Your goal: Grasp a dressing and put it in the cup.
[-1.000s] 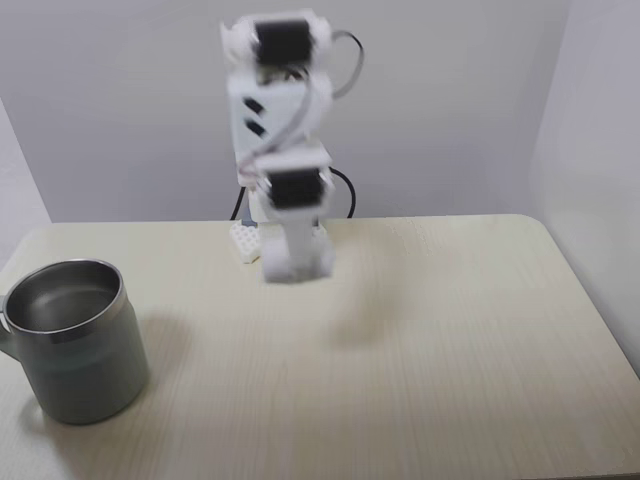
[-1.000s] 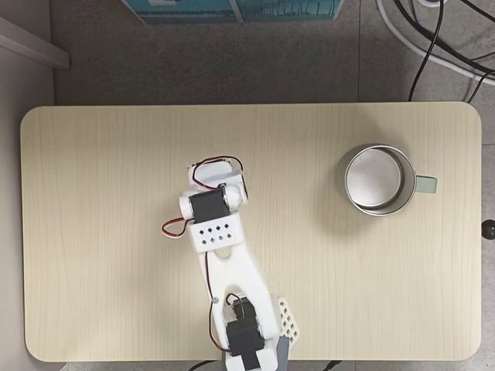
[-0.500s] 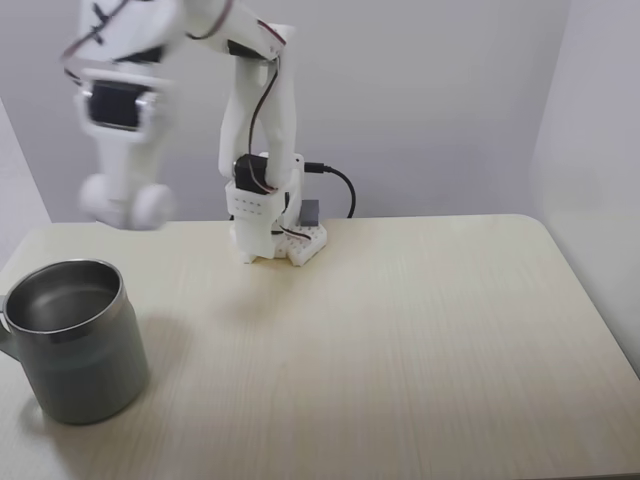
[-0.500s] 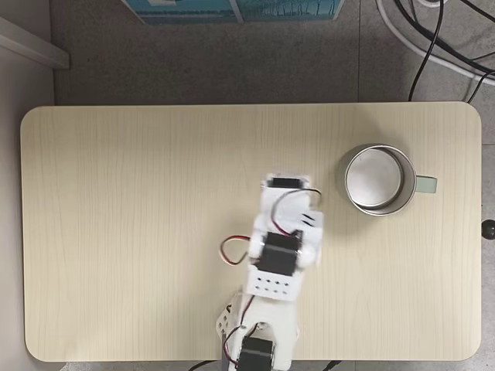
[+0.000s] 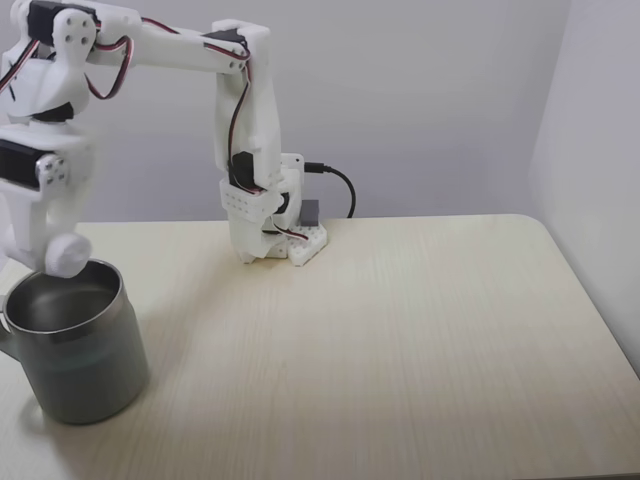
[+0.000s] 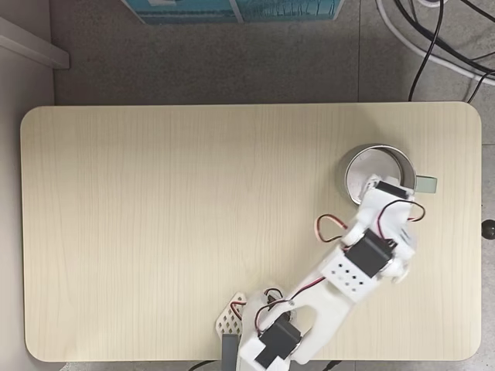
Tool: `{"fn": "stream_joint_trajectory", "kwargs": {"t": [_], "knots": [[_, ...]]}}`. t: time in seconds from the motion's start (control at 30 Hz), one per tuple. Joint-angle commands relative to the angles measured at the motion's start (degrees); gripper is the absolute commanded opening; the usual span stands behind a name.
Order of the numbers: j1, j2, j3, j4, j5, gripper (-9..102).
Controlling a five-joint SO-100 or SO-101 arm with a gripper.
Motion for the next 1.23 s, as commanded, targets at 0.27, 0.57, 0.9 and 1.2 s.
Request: {"fn": "stream_joint_trajectory", "kwargs": {"t": [0.27, 0.57, 0.9, 1.2], "knots": [[0.7, -1.7, 0.9, -0.5, 2.1, 31], [0.1, -7.9, -4.8, -2.0, 1.8, 34], [0.3, -7.2, -4.7, -3.7, 1.7, 34], [0.4, -7.0, -4.8, -4.8, 1.4, 33]]}}
